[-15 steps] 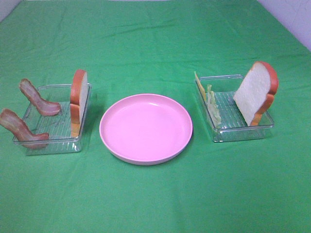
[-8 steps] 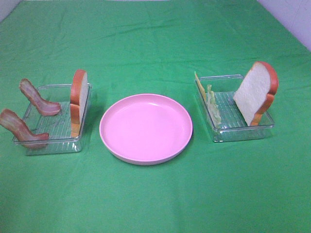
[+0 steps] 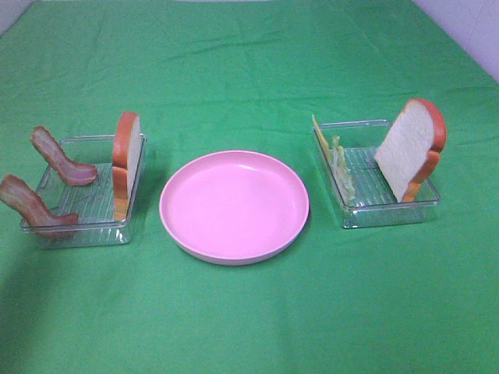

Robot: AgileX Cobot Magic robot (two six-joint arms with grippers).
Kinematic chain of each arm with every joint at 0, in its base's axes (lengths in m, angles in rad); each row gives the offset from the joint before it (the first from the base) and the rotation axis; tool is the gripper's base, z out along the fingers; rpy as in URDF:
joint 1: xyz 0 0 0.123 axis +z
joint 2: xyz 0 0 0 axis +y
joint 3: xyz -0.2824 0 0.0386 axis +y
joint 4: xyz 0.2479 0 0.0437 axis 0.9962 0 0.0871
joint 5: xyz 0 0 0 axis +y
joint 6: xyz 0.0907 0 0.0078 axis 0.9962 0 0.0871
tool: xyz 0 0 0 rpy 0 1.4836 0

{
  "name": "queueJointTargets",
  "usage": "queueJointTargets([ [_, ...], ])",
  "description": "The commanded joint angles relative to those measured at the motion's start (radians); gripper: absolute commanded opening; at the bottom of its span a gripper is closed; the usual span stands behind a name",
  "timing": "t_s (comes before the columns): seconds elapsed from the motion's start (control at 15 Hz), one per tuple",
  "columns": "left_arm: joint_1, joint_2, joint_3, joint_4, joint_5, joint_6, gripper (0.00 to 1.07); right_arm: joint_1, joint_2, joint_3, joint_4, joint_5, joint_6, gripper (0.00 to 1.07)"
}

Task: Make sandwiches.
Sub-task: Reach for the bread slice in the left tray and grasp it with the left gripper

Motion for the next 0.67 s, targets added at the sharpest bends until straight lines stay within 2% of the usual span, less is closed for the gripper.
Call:
queueJointTargets([
  [0.07,-0.091,0.228,-0.147,0.007,-0.035,-0.016,0.76,-0.005,-0.014,0.005,-0.004,-0.008,-0.010,0.75],
  [0.13,-0.127,0.294,-0.202,0.032,-0.038,-0.063,0.76,-0.005,-0.014,0.005,-0.004,-0.008,-0.010,0.75],
  [0.33,-0.223,0.482,-0.376,0.169,0.012,-0.263,0.76,-0.005,-0.014,0.005,-0.004,-0.008,-0.010,0.75],
  [0.67,-0.354,0.724,-0.631,0.354,0.192,-0.441,0.76,-0.005,-0.014,0.005,-0.004,-0.008,-0.010,0.75],
])
